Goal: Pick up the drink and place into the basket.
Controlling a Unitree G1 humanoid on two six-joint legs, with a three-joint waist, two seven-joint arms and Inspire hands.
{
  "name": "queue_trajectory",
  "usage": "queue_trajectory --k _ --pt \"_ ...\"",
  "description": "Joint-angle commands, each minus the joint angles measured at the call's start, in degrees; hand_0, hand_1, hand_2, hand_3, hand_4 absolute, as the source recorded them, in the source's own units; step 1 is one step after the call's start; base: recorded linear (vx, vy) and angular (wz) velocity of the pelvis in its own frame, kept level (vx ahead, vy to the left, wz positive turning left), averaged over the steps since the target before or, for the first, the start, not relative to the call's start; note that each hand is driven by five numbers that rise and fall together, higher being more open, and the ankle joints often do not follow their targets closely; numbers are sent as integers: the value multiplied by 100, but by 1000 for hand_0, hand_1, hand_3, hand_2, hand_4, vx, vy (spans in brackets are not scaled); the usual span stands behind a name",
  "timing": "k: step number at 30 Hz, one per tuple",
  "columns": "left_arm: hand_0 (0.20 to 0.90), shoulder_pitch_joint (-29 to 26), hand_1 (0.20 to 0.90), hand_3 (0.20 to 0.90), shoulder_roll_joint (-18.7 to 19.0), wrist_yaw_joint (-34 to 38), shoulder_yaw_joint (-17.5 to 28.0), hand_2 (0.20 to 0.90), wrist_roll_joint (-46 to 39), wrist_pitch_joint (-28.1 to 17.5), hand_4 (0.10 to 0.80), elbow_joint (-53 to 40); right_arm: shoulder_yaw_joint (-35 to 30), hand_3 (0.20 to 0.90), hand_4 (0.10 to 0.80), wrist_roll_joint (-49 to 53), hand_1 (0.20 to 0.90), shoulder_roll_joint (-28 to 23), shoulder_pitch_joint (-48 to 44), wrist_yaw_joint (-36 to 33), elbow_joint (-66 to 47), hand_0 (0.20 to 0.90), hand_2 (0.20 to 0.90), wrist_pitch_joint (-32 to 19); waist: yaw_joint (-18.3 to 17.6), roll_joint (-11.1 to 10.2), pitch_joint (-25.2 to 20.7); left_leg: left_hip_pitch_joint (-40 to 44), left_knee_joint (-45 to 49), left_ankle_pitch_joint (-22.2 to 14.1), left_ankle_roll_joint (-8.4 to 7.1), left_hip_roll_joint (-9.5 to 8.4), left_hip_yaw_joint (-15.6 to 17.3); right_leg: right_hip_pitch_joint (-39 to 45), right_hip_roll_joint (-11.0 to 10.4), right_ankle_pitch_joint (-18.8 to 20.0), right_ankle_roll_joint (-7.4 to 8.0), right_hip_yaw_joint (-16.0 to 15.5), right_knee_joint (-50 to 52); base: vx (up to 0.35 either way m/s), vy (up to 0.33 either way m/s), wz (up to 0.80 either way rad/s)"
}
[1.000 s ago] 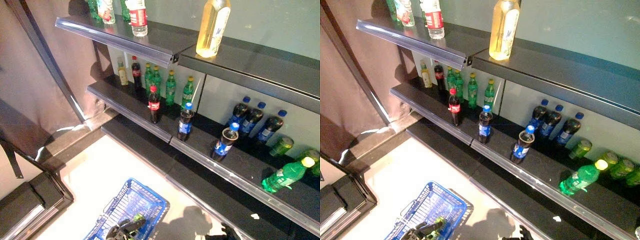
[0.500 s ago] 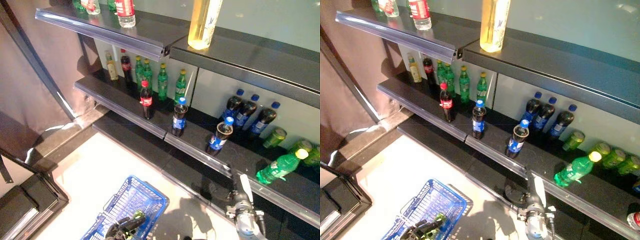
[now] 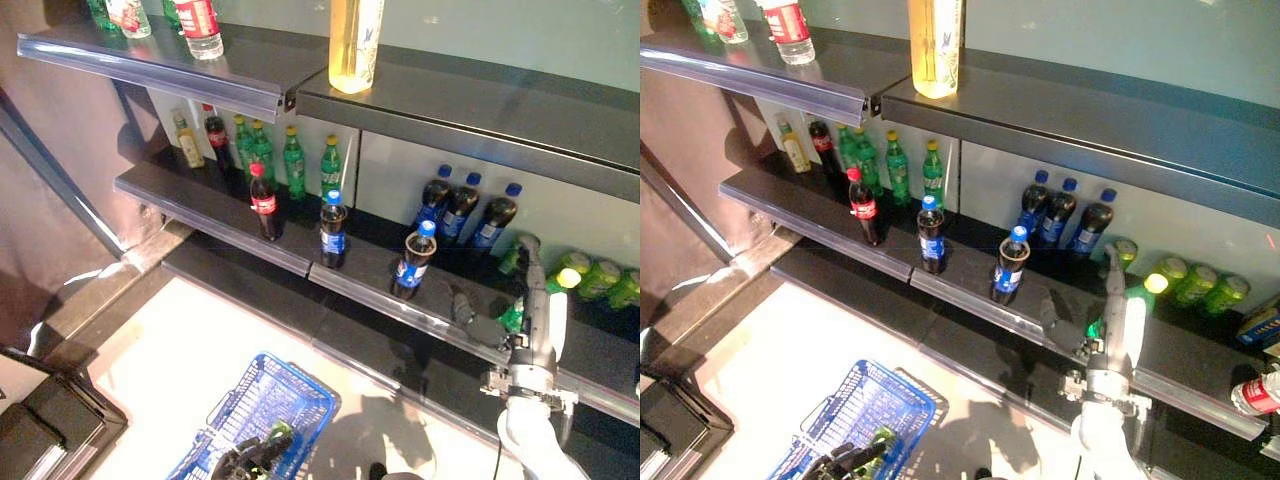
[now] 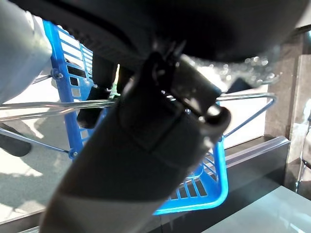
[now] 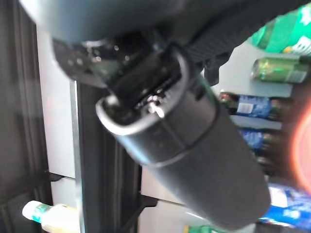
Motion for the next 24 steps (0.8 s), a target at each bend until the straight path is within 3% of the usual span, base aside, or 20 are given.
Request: queue_trajectory --k 1,9,12,15,24 --pt "300 291 300 200 283 76 -220 300 291 -255 100 -63 -57 900 800 515 900 -50 -839 -58 -342 900 900 -460 356 -152 78 -467 1494 -753 -183 356 -252 -479 -542 -250 386 -114 983 96 -10 3" --pt "300 82 300 200 336 178 -444 300 243 -189 100 -226 -76 900 800 1006 900 216 -1528 -258 298 900 900 -705 566 -80 511 -1066 1927 -685 -203 327 -501 -885 -551 -228 290 -229 1266 -3 -25 13" --pt "300 -121 300 200 410 208 -526 300 147 -197 100 -336 -80 900 800 975 900 210 -1957 -601 430 900 900 -724 610 -53 791 -1405 2105 -649 -190 279 -614 -1161 -578 -186 271 -231 1398 -164 -56 15" --pt "300 -541 300 200 469 258 -710 300 -192 -293 100 -452 -190 900 800 728 900 273 -2836 -1435 666 900 900 -742 618 15 1291 -2009 2386 -594 -159 222 -727 -1721 -636 -79 244 -256 1628 -264 -28 13" --pt "300 -844 300 200 387 297 -882 300 -475 -485 100 -559 -206 900 800 784 900 311 -3612 -1852 966 900 900 -727 575 205 1859 -2606 2650 -496 -158 136 -847 -2269 -666 -22 153 -206 1893 -97 13 3"
